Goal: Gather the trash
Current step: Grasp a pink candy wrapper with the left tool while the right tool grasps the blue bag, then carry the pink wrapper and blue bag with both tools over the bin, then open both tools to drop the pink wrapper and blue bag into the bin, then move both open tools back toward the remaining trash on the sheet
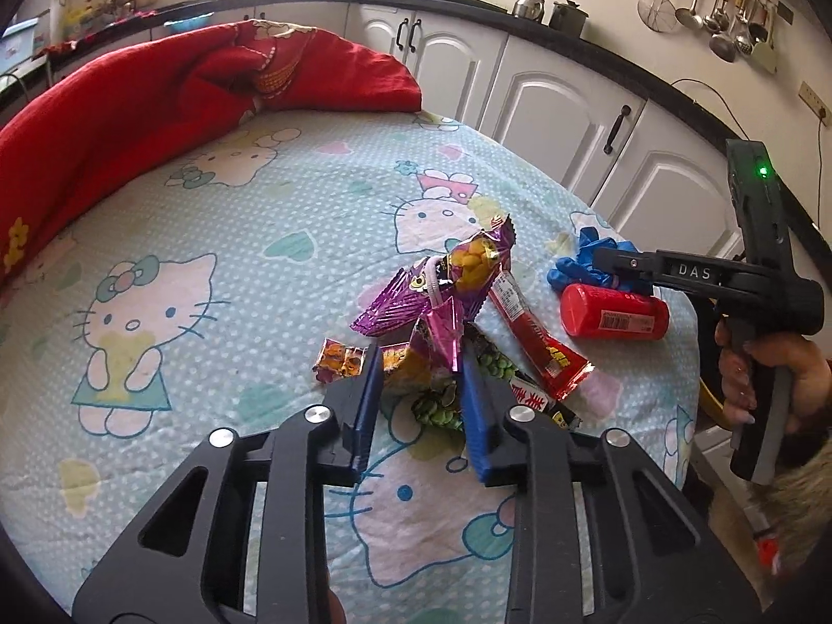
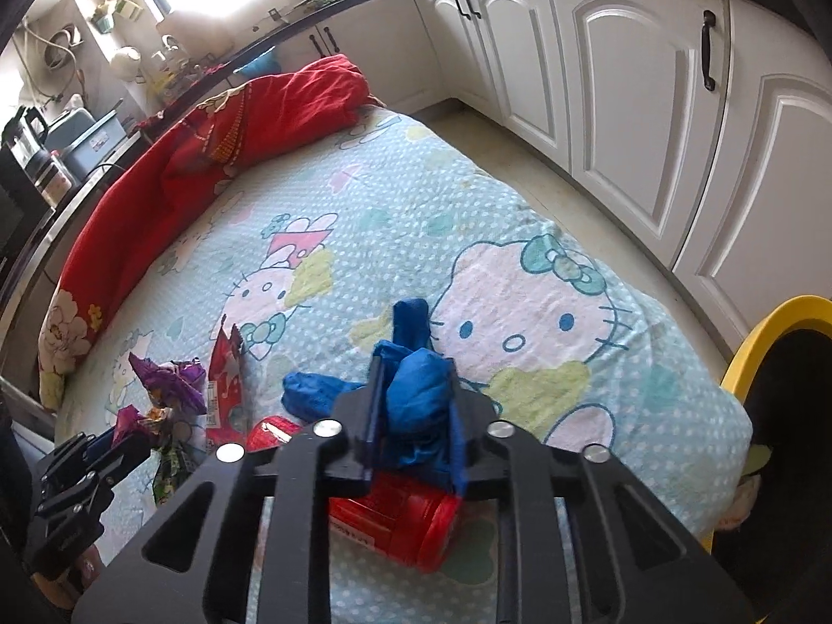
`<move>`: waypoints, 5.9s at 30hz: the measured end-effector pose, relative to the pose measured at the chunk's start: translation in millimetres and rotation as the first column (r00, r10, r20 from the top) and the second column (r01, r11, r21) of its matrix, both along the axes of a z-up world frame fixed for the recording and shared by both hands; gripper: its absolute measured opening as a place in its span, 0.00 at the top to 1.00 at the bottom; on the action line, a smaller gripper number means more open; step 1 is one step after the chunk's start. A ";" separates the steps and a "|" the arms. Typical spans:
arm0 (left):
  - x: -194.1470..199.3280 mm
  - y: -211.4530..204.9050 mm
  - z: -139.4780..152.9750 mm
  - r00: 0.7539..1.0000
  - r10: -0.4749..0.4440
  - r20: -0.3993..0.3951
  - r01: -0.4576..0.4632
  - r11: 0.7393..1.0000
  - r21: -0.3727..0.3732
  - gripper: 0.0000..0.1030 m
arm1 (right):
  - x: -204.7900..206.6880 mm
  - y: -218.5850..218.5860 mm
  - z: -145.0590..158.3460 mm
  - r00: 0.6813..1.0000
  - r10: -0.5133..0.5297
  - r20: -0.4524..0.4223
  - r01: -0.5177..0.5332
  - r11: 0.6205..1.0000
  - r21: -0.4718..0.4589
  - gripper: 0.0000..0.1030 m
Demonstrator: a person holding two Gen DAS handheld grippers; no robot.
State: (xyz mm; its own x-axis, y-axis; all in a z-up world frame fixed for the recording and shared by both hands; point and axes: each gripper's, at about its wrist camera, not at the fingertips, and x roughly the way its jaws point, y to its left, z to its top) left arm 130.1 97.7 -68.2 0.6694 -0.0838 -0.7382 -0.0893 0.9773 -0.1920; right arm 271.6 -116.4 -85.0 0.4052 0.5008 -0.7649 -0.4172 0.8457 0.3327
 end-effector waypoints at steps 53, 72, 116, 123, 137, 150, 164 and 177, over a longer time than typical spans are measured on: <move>19.7 -135.3 81.3 0.951 -0.234 0.200 0.233 0.972 0.030 0.92 | -76.1 -186.6 82.1 0.938 -0.244 0.245 0.228 0.969 0.092 0.87; 44.1 -204.0 71.6 0.920 -0.346 0.186 0.350 0.937 0.014 0.92 | -82.7 -249.8 64.3 0.904 -0.369 0.213 0.357 0.929 0.094 0.87; 137.2 -331.7 -24.5 0.866 -0.499 -0.031 0.498 0.867 -0.034 0.84 | -71.7 -304.2 -11.2 0.863 -0.489 0.129 0.498 0.866 -0.045 0.82; 140.3 -319.1 -22.2 0.886 -0.463 -0.032 0.462 0.886 -0.034 0.65 | -74.0 -307.0 -7.8 0.853 -0.504 0.133 0.512 0.858 -0.030 0.69; 110.6 -270.9 27.0 0.926 -0.369 0.084 0.368 0.929 0.029 0.14 | -85.9 -295.1 23.8 0.843 -0.500 0.199 0.505 0.863 0.031 0.43; 72.0 -220.1 65.6 0.934 -0.301 0.191 0.297 0.954 0.049 0.11 | -95.6 -255.7 59.6 0.864 -0.427 0.267 0.430 0.902 0.051 0.33; 40.8 -139.7 83.2 0.959 -0.145 0.244 0.135 0.989 0.056 0.11 | -108.5 -183.2 80.8 0.913 -0.286 0.290 0.285 0.957 0.048 0.31; 23.7 -69.9 70.5 0.976 -0.024 0.217 0.008 0.997 0.075 0.11 | -121.2 -93.4 74.0 0.959 -0.093 0.268 0.097 0.995 0.000 0.31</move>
